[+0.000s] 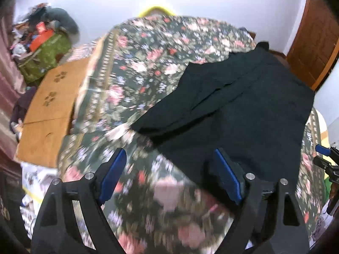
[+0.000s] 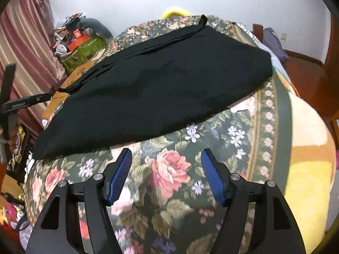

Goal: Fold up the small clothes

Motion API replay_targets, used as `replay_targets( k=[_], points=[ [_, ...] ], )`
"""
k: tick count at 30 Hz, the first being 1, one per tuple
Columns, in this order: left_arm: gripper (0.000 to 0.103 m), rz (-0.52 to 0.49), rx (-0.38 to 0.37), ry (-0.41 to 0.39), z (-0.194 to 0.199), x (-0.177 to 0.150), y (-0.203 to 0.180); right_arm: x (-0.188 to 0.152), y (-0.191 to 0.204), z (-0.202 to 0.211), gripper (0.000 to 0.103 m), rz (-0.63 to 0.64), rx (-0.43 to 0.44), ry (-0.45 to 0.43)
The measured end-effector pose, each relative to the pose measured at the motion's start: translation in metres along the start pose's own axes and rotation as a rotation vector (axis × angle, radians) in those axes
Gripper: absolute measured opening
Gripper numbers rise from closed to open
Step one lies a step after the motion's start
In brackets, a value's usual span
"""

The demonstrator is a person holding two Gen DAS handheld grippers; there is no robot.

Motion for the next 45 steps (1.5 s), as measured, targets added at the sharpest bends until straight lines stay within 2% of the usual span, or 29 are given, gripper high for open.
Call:
replay_targets(
  k=[3,6,11,13,14,15,16,18,20,24,27,30,33,35,41,44,45],
  points=[
    [0.084,-0.085,0.003,0.051,-0.042,0.013,-0.012,0.004,-0.002,-0.015,0.065,-0.021,0.005,0.013],
    [0.084,-0.126,0.034,0.066,-0.071,0.029,-0.019,0.007,-0.007,-0.028,0.065,-0.039,0.003,0.024],
    [0.084,-0.138,-0.008,0.016,-0.094,0.067,-0.031,0.019,-0.012,-0.035,0.065,-0.054,0.017,-0.014],
    [0.070,-0.110,-0.063,0.008,-0.101,0.079,-0.035,0.021,-0.012,-0.036,0.065,-0.061,0.023,-0.026],
    [0.047,-0.095,-0.100,0.018,-0.107,0.082,-0.037,0.022,-0.012,-0.036,0.065,-0.063,0.030,-0.030],
    [0.032,-0.077,-0.122,0.033,-0.113,0.085,-0.038,0.023,-0.011,-0.036,0.065,-0.063,0.034,-0.036],
    [0.027,-0.058,-0.131,0.030,-0.114,0.086,-0.038,0.023,-0.011,-0.036,0.065,-0.062,0.036,-0.040],
    [0.013,-0.010,-0.164,0.019,-0.112,0.085,-0.033,0.025,-0.010,-0.035,0.065,-0.058,0.041,-0.042],
    [0.012,0.029,-0.172,0.022,-0.109,0.081,-0.026,0.027,-0.009,-0.035,0.065,-0.057,0.042,-0.042],
    [0.011,0.102,-0.111,0.078,-0.097,0.051,0.002,0.028,-0.005,-0.029,0.065,-0.067,0.048,-0.044],
    [0.011,0.173,-0.080,0.162,-0.078,0.008,0.025,0.023,0.000,-0.022,0.065,-0.076,0.064,-0.042],
    [0.010,0.205,-0.105,0.224,-0.053,-0.031,0.030,0.017,0.006,-0.012,0.065,-0.058,0.061,-0.041],
    [0.009,0.210,-0.176,0.270,-0.029,-0.061,0.017,0.012,0.012,0.003,0.065,-0.039,0.057,-0.046],
    [0.008,0.199,-0.209,0.272,-0.009,-0.076,-0.002,0.009,0.015,0.012,0.065,-0.034,0.056,-0.049],
    [0.008,0.204,-0.361,0.244,0.027,-0.085,-0.064,-0.007,0.031,0.033,0.065,0.058,0.030,-0.021],
    [0.008,0.149,-0.337,0.213,0.036,-0.088,-0.078,-0.020,0.039,0.031,0.065,0.127,0.012,0.018],
    [0.008,0.100,-0.283,0.182,0.039,-0.090,-0.078,-0.025,0.040,0.029,0.065,0.139,0.010,0.034]
  ],
)
Point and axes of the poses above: each gripper's, at about its wrist camera, not at the fingertips, and z roughly against the way its jaws point, y to its left, x to its top, the point moved 8 cm from there along -z, roughly the way its jaws point, and after that the axes turned 4 degrees about -y, right-handed, at the moved point
